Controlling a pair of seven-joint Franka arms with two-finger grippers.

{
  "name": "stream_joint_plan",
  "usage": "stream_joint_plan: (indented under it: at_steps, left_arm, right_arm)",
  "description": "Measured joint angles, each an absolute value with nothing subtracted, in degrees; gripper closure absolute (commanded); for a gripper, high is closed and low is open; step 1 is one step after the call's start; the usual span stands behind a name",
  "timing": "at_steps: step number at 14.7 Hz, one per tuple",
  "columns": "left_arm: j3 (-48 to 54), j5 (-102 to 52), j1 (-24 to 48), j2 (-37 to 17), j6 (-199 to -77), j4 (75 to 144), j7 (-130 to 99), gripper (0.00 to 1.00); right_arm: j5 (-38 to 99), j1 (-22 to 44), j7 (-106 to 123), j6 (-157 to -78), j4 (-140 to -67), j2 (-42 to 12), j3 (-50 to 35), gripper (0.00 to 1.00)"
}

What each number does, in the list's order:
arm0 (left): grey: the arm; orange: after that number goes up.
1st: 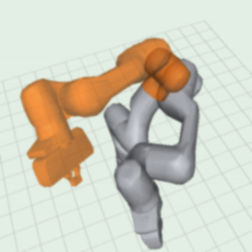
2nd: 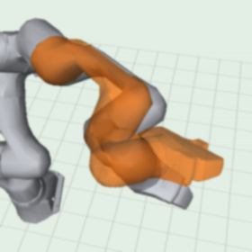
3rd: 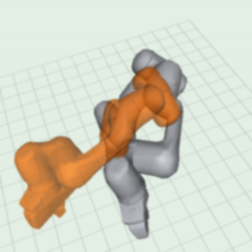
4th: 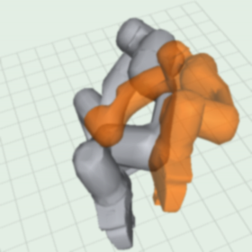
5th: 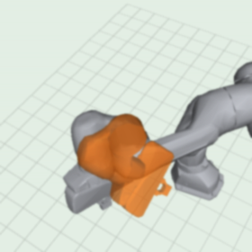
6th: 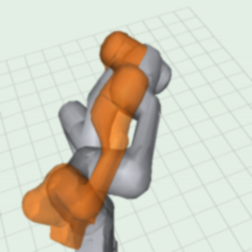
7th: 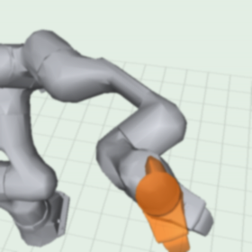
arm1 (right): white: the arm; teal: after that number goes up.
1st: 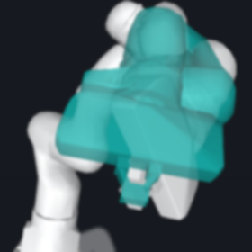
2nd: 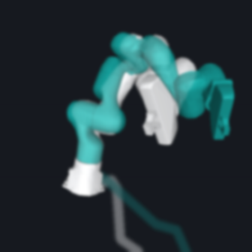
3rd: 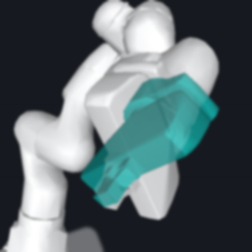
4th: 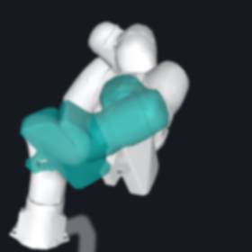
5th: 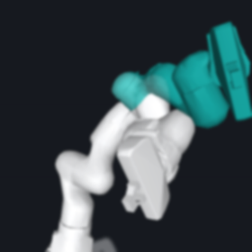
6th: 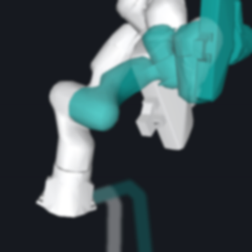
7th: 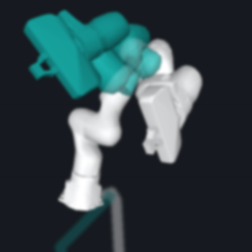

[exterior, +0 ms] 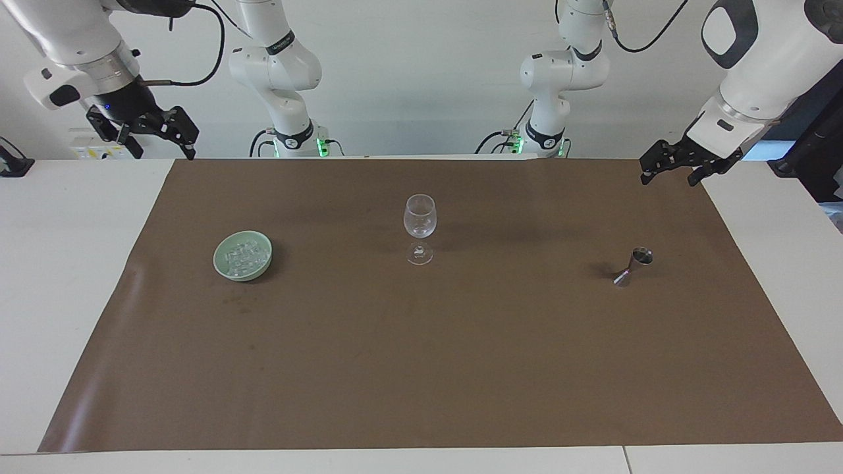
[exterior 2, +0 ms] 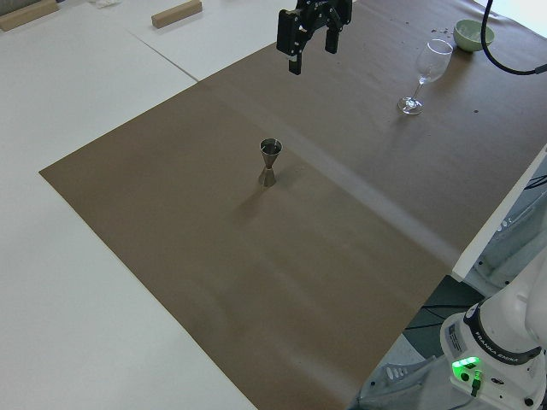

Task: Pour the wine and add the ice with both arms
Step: 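Open the left gripper beside the silver jigger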

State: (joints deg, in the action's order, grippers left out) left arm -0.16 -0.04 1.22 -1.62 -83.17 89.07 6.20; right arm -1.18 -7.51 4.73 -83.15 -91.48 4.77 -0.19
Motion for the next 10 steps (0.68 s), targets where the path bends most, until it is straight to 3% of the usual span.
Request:
stream_joint_plan:
  at_steps: [5, 10]
  left_arm:
    - [-0.2, -0.1, 1.2, 2.6, -88.7, 94.7, 6.2, 0.00]
    - [-0.2, -0.5, 1.2, 2.7, -88.0, 94.1, 6.2, 0.00]
  right_arm:
    - [-1.2, -7.1, 4.7, -83.2, -91.6, 4.8, -0.2, 0.00]
    - [-1.2, -7.1, 4.7, -83.2, -91.6, 4.8, -0.2, 0.00]
